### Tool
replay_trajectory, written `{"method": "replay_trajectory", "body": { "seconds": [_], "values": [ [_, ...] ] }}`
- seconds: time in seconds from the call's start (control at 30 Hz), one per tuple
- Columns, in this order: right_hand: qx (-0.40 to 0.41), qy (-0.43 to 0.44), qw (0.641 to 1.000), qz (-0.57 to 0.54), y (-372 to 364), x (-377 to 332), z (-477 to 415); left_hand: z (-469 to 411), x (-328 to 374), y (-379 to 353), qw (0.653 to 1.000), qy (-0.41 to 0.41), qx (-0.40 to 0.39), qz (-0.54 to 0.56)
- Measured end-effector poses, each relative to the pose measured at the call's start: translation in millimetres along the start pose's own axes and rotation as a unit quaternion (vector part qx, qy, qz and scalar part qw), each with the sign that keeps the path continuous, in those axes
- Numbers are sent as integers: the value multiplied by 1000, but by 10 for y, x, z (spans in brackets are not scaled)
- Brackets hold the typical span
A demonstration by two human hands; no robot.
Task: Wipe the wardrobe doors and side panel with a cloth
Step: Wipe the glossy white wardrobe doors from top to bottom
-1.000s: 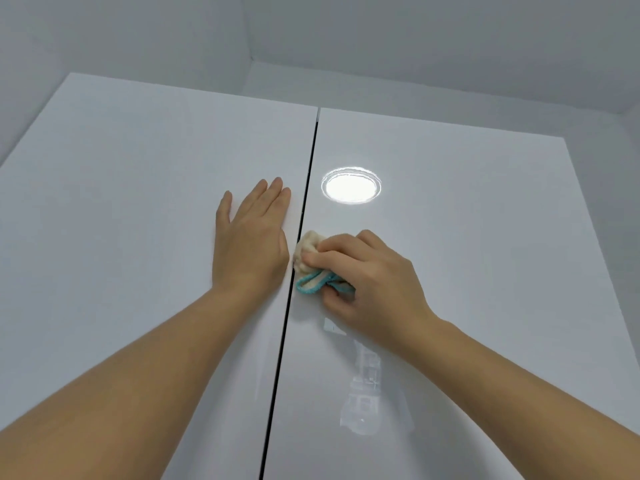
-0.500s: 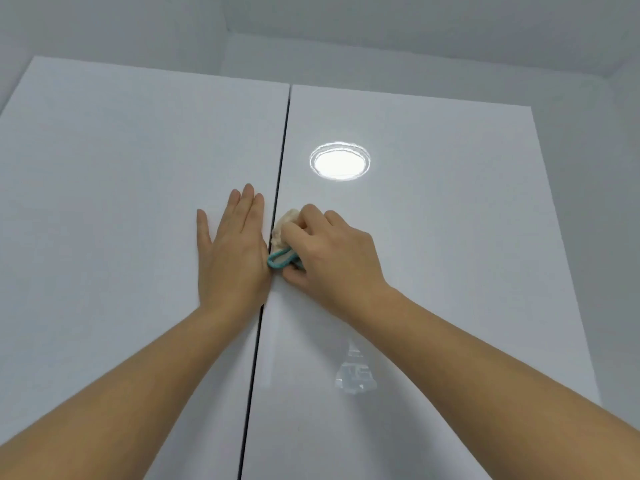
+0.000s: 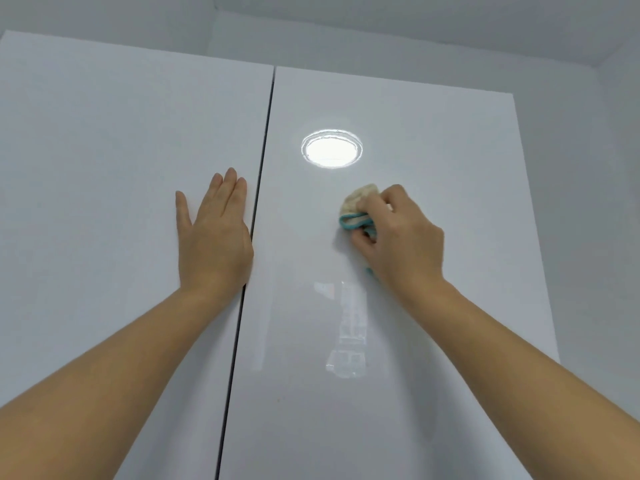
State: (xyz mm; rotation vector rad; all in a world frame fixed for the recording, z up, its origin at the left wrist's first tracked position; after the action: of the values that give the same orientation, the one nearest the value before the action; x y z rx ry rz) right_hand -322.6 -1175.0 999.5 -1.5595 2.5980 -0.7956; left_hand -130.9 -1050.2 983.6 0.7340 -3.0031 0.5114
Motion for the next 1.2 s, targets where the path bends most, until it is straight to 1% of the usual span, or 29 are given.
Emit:
{"method": "replay_trajectory", "body": {
  "seconds": [0.2, 0.47, 0.67, 0.8, 0.93, 1.2],
  "values": [
    [-5, -61, 996, 60, 238, 635, 89, 4, -18, -12, 1000, -1, 5, 11],
    [7, -132, 984, 116, 517, 1189, 126, 11, -21, -24, 1000, 1, 9, 24],
    [17, -223, 960, 167, 735, 1648, 205, 10, -30, -26, 1000, 2, 10, 26],
    [27, -294, 941, 166, 819, 1777, 269, 7, -24, -33, 1000, 1, 7, 25],
    [27, -277, 951, 133, 765, 1625, 301, 17, -16, -31, 1000, 3, 11, 26],
    [41, -235, 970, 36, 551, 1018, 312, 13, 15, -33, 1000, 1, 7, 21]
  ]
}}
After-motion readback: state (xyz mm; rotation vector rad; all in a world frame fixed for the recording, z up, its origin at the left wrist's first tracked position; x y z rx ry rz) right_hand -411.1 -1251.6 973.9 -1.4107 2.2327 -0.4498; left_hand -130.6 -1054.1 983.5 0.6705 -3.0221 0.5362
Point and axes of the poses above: each hand's wrist, its own z-axis away from the middle knuckle, its own y-axis out of the back of the hand, x = y × z, the point moved 4 cm from there along -z, towards the middle knuckle, and after that the axes turned 15 degrees about x, right-handed, at the moved point
